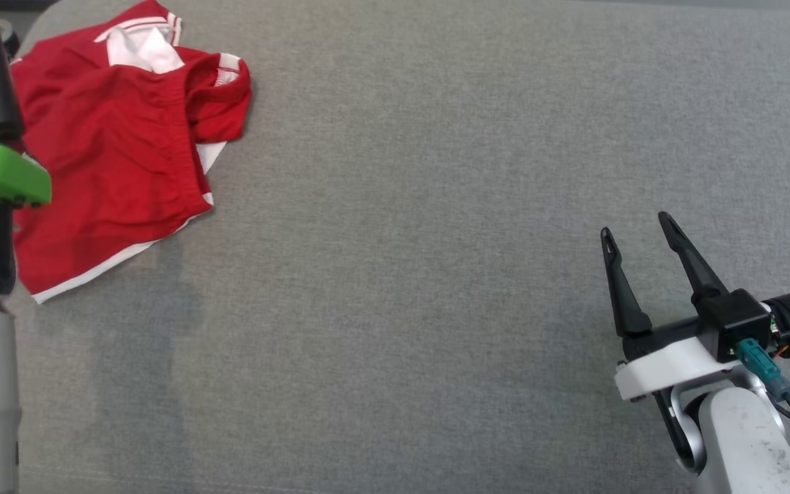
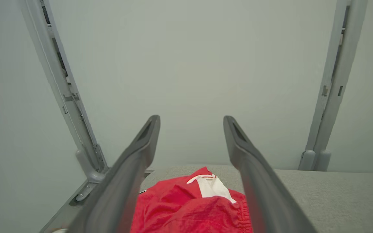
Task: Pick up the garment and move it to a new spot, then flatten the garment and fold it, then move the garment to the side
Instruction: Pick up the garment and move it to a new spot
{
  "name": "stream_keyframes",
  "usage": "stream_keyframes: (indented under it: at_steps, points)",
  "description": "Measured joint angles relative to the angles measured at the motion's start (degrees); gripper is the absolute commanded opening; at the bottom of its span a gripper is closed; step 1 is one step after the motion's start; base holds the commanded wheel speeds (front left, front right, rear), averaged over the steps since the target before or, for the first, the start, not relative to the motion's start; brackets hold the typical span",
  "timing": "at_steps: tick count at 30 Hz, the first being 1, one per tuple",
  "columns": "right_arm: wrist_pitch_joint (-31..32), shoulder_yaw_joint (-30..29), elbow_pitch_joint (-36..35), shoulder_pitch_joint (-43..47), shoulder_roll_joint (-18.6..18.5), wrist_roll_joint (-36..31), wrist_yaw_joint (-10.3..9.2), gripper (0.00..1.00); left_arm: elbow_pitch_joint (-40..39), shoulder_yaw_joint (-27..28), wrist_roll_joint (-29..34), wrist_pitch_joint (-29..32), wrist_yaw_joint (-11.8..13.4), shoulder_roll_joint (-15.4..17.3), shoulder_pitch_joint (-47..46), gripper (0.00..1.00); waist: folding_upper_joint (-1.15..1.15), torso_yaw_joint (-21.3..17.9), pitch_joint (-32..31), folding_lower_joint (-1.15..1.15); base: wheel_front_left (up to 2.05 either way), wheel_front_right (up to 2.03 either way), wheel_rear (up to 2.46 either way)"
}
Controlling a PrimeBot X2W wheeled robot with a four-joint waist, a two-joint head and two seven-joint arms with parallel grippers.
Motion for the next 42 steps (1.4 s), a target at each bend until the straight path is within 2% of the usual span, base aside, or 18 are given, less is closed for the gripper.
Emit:
stream_keyframes:
  at_steps: [6,12,22,27,28,29,30,31,32,37,42]
  points:
    - [0.0,0.2,-0.5,-1.1,0.0,-0.5,0.0,1.0,7.5,-6.9,-6.6,9.6,-0.1,2.9,-2.9,1.0,0.0,-2.6,3.5,0.0,0.0,0.0,0.0]
    - [0.0,0.2,-1.3,-1.9,0.0,-0.5,0.0,1.0,11.7,-14.2,-13.6,18.6,-0.1,6.4,-3.6,1.0,0.0,-4.7,7.1,0.0,0.0,0.0,0.0]
    - [0.0,-0.4,-1.9,-2.9,0.0,-0.6,0.0,1.0,13.6,-20.3,-20.1,24.4,-0.1,10.4,-4.8,1.0,0.0,-7.0,12.0,0.0,0.0,0.0,0.0]
    - [0.0,-0.3,-2.1,-3.2,0.0,-0.6,0.0,1.0,15.3,-21.1,-20.3,25.7,-0.2,11.5,-6.0,1.0,0.0,-7.7,13.4,0.0,0.0,0.0,0.0]
    - [0.0,-0.3,-2.1,-3.2,0.0,-0.6,0.0,1.0,15.7,-21.2,-20.3,26.0,-0.2,11.6,-6.1,0.8,0.0,-7.8,13.5,0.0,0.0,0.0,0.0]
    - [0.0,-0.3,-2.0,-3.3,0.0,-0.5,0.0,1.0,16.0,-21.3,-20.2,26.0,-0.2,11.7,-6.2,0.48,0.0,-8.0,13.5,0.0,0.0,0.0,0.0]
    - [0.0,-0.3,-2.0,-3.3,0.0,-0.5,0.0,1.0,16.1,-21.4,-20.1,25.8,0.0,11.7,-6.3,0.31,0.0,-8.0,13.5,0.0,0.0,0.0,0.0]
    - [0.0,-0.2,-1.9,-3.3,0.0,-0.5,0.0,1.0,16.5,-21.5,-19.8,25.4,0.3,11.7,-6.4,0.03,0.0,-8.1,13.4,0.0,0.0,0.0,0.0]
    - [0.0,-0.2,-1.8,-3.3,0.0,-0.4,0.0,1.0,16.9,-21.7,-19.6,25.0,0.3,11.8,-6.4,0.0,0.0,-8.1,13.2,0.0,0.0,0.0,0.0]
    - [0.0,-0.2,-1.1,-3.1,0.0,0.1,0.0,1.0,17.4,-21.9,-18.9,21.7,0.6,12.1,-5.7,0.0,0.0,-8.2,11.6,0.0,0.0,0.0,0.0]
    - [0.0,-0.4,-0.2,-1.9,0.0,0.6,0.0,1.0,15.6,-21.7,-17.2,17.4,0.8,13.8,-5.1,0.0,0.0,-8.0,8.7,0.0,0.0,0.0,0.0]
